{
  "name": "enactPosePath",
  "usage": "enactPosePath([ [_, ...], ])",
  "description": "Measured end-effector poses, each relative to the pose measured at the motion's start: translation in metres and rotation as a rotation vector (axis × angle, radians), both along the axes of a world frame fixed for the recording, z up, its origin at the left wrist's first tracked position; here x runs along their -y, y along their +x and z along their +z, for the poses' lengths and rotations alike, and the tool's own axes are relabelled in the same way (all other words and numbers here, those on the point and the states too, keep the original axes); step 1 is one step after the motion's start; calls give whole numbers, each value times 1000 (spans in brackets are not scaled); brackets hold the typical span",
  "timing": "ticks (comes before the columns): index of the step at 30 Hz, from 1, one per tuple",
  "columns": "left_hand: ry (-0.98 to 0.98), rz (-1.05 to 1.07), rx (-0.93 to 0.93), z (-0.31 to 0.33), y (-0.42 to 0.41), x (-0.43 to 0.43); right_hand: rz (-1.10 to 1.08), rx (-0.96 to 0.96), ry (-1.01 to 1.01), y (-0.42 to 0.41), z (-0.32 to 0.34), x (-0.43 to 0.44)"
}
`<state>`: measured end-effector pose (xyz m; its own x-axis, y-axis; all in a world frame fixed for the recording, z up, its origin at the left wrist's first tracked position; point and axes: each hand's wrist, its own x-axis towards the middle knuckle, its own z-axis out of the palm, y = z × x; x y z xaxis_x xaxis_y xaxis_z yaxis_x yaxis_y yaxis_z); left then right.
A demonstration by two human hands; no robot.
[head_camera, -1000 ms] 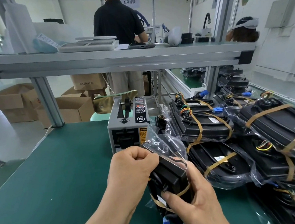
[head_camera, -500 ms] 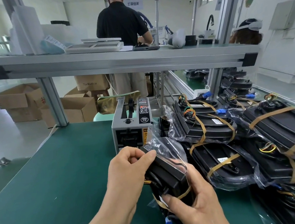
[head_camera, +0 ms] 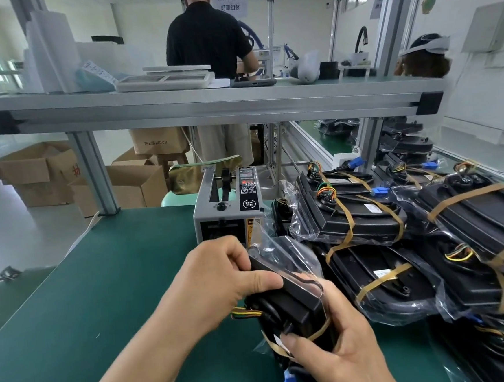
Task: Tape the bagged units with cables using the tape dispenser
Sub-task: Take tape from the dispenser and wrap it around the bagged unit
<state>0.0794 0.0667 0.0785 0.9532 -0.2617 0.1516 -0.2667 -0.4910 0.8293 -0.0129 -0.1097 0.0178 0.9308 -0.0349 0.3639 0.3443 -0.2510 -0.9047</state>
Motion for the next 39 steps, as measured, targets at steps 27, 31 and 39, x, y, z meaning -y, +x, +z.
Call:
enactPosePath([
  [27, 209, -276, 92, -17, 9, -21, 168, -234, 229, 19, -6, 72],
  [31, 595, -325, 283, -6, 7, -9, 174, -284, 135, 27, -5, 66],
  [39, 690, -329, 245, -31, 5, -5, 156, -361, 384, 24, -30, 51],
])
